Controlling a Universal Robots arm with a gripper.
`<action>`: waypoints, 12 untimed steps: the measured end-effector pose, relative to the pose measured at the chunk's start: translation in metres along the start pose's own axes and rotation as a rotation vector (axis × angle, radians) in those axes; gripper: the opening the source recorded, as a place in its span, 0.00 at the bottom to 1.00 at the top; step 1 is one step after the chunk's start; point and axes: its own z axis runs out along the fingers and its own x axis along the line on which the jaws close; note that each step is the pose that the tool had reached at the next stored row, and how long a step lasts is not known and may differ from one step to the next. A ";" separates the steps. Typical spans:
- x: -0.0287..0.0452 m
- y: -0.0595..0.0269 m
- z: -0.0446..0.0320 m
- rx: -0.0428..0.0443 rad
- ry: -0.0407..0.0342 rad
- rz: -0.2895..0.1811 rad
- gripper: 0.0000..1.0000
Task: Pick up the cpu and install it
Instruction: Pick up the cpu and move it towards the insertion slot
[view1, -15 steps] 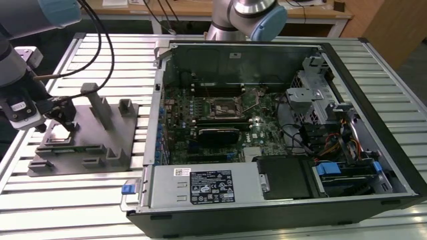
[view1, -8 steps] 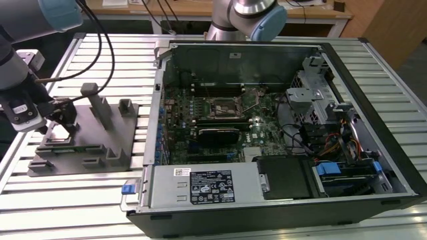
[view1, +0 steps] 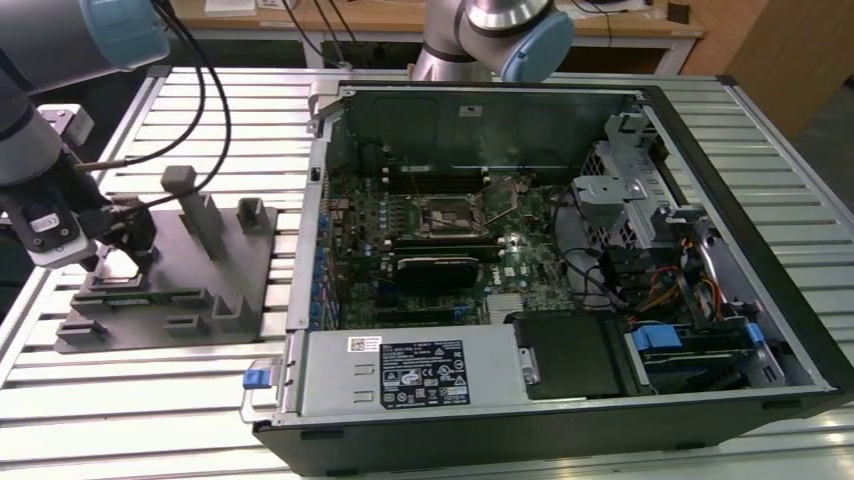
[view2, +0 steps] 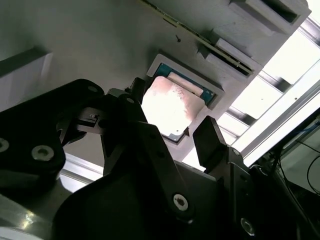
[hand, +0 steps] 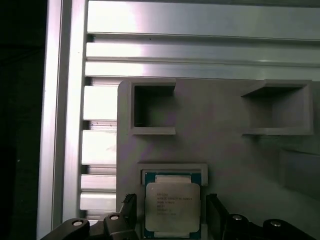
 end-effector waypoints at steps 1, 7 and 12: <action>0.0000 0.0000 0.0006 0.0001 0.0000 0.001 0.66; 0.0000 -0.0001 0.0018 0.0003 0.0002 0.003 0.58; 0.0000 -0.0001 0.0019 0.0000 -0.0003 0.003 0.53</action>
